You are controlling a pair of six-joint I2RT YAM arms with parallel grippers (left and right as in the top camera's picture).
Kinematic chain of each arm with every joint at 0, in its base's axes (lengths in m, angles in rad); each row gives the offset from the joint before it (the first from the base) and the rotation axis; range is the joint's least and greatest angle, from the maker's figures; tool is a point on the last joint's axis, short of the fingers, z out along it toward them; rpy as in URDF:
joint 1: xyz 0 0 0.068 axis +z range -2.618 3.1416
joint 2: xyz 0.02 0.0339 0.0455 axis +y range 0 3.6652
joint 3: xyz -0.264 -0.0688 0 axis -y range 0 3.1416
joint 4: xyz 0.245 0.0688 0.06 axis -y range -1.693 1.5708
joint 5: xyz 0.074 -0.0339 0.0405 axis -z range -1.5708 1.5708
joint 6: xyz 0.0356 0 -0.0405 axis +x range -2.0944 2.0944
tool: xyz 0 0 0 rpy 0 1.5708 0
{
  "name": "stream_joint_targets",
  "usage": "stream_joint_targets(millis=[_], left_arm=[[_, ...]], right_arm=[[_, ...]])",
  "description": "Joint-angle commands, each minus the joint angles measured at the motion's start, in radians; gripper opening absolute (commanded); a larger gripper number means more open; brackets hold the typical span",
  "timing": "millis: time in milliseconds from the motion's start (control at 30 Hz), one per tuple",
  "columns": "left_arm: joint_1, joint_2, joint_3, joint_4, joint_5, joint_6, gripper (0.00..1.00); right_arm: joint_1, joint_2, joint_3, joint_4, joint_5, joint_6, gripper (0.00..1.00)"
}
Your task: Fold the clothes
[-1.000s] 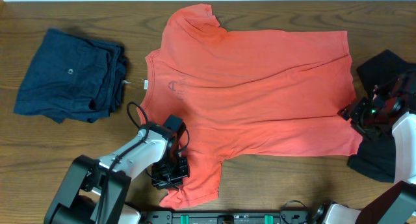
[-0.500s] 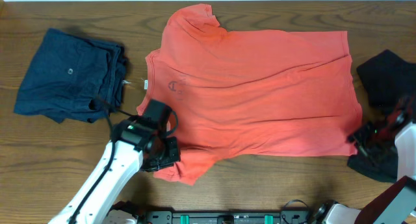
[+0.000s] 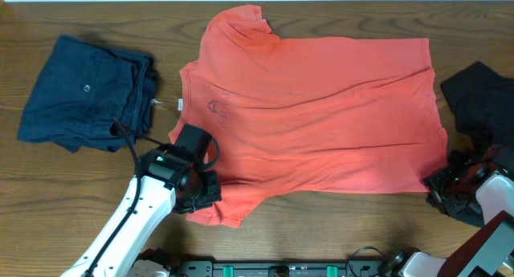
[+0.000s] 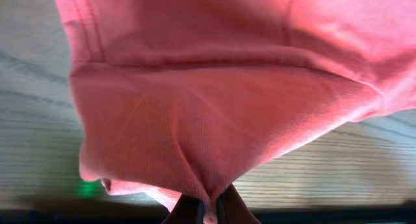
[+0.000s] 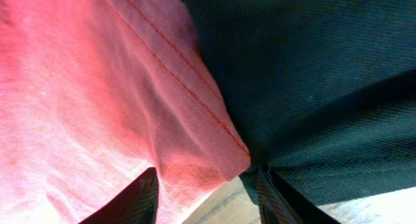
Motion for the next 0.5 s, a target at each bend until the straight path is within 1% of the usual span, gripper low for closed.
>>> stream_joint_targets(millis=[0, 100, 167, 233, 300, 367, 467], left_arm=[[0.01, -0.005, 0.018, -0.033, -0.078, -0.002, 0.06], [0.046, -0.013, 0.037, -0.076, -0.129, -0.002, 0.06], [0.079, -0.025, 0.045, -0.089, -0.132, -0.002, 0.06], [0.109, -0.04, 0.046, -0.09, -0.133, -0.001, 0.06], [0.129, -0.051, 0.046, -0.09, -0.132, -0.001, 0.06], [0.143, -0.059, 0.046, -0.093, -0.137, 0.003, 0.06], [0.149, -0.061, 0.046, -0.092, -0.137, 0.003, 0.06]], right_arm=[[-0.005, 0.001, -0.011, 0.004, -0.053, -0.005, 0.48], [-0.005, 0.001, -0.011, -0.005, -0.146, -0.054, 0.48], [-0.004, 0.001, -0.011, -0.021, -0.196, -0.086, 0.48], [-0.003, 0.001, -0.011, -0.047, -0.259, -0.14, 0.44], [-0.003, 0.001, -0.011, -0.082, -0.274, -0.16, 0.44], [-0.003, 0.001, -0.011, -0.121, -0.254, -0.167, 0.49], [-0.003, 0.001, -0.011, -0.15, -0.183, -0.166, 0.54]])
